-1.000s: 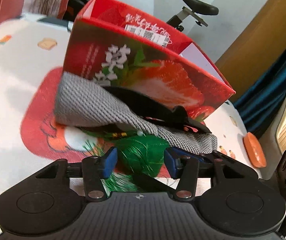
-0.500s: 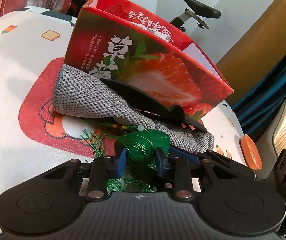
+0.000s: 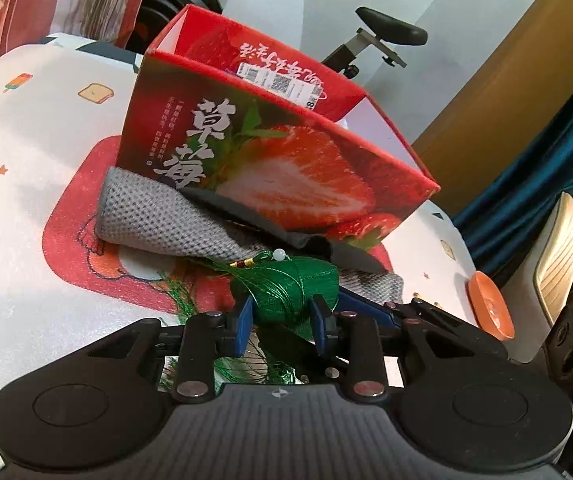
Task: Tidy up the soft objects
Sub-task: 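Lift the green tinsel ball with the left gripper over the red box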
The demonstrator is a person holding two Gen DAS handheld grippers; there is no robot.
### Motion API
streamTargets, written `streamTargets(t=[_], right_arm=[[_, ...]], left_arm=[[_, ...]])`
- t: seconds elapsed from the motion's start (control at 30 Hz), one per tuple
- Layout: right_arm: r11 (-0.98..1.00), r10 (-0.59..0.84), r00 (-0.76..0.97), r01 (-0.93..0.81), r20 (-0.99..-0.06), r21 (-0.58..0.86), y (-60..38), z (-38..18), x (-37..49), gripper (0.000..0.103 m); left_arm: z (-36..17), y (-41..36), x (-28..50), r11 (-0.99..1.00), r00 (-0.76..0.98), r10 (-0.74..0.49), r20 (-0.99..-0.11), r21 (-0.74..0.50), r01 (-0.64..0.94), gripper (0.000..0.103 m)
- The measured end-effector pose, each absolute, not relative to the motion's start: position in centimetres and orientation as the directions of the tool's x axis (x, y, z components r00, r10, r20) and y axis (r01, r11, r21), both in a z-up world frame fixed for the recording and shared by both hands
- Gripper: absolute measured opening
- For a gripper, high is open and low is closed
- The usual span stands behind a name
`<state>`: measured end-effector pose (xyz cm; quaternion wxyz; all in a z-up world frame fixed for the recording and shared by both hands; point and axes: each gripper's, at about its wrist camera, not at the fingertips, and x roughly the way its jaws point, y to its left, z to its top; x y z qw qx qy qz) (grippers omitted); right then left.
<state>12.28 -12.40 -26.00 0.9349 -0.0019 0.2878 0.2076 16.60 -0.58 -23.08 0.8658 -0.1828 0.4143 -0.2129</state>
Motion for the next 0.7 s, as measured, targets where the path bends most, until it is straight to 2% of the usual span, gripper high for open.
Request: streamTargets(t=[0.7], right_arm=[[0.918, 0.384, 0.812, -0.384, -0.439, 0.093, -13.4, -21.6, 8.5, 0.054]], left_arm=[[-18.4, -1.2, 12.9, 0.833, 0.631, -0.539, -0.558, -0.461, 0.305, 0.032]])
